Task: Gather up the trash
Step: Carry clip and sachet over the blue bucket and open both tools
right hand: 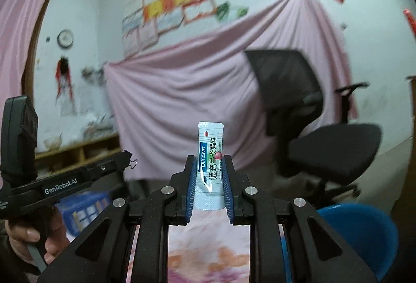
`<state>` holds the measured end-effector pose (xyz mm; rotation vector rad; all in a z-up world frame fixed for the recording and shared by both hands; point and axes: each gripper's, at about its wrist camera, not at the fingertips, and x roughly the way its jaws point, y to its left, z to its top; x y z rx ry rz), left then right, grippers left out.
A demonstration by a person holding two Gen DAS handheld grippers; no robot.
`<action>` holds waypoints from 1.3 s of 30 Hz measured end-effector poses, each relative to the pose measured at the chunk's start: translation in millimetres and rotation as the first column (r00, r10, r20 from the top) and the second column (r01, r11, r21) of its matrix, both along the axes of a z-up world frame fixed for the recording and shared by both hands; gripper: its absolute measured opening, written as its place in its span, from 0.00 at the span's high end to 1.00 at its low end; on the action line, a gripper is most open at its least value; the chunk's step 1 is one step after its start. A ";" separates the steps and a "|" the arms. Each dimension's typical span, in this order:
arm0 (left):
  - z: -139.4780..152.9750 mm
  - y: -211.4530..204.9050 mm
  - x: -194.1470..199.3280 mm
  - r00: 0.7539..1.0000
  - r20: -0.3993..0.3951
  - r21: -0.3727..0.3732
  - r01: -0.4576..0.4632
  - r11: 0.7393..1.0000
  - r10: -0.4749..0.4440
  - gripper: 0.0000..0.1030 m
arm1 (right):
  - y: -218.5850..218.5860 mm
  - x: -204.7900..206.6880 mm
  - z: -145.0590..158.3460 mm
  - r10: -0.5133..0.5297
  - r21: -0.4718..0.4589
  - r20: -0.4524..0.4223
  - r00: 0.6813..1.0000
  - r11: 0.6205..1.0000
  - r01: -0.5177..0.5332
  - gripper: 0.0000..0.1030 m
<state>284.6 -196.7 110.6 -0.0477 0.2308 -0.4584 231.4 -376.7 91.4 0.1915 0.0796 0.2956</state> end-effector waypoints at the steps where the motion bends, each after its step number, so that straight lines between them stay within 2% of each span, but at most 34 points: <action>1: 2.0 -12.3 -0.6 1.000 0.013 0.007 0.026 1.000 -0.026 0.88 | -8.7 -3.3 1.8 -0.027 0.005 0.014 1.000 1.000 0.026 0.83; 5: 2.8 -56.6 -0.7 0.994 0.035 0.034 0.106 0.994 -0.108 0.88 | -45.4 -9.7 4.1 -0.111 0.033 0.029 0.993 0.993 0.110 0.83; 10: -5.8 -106.7 6.6 0.983 0.011 0.071 0.182 0.981 -0.184 0.88 | -85.7 -13.2 1.3 -0.190 0.059 0.001 0.982 0.980 0.190 0.83; 18: -34.4 -160.5 24.1 0.966 -0.091 0.098 0.251 0.963 -0.242 0.88 | -124.9 11.3 -18.5 -0.245 0.088 -0.197 0.949 0.960 0.266 0.83; 25: -59.0 -170.5 50.9 0.937 -0.261 0.074 0.259 0.963 -0.232 0.88 | -133.9 25.7 -43.5 -0.230 0.093 -0.339 0.912 0.957 0.276 0.82; 31: -75.6 -164.9 73.1 0.879 -0.417 0.034 0.268 0.963 -0.230 0.88 | -138.0 34.4 -57.2 -0.207 0.101 -0.416 0.885 0.957 0.272 0.80; 35: -79.9 -162.0 75.2 0.872 -0.442 0.037 0.253 0.967 -0.211 0.87 | -139.4 40.7 -66.1 -0.200 0.087 -0.463 0.863 0.959 0.269 0.80; 36: -81.1 -161.0 76.8 0.867 -0.452 0.035 0.253 0.967 -0.210 0.83 | -140.0 43.1 -67.6 -0.201 0.083 -0.474 0.857 0.959 0.270 0.80; 39: -84.0 -159.2 73.0 0.868 -0.454 0.036 0.244 0.969 -0.201 0.72 | -141.7 45.7 -71.9 -0.198 0.086 -0.492 0.848 0.958 0.273 0.71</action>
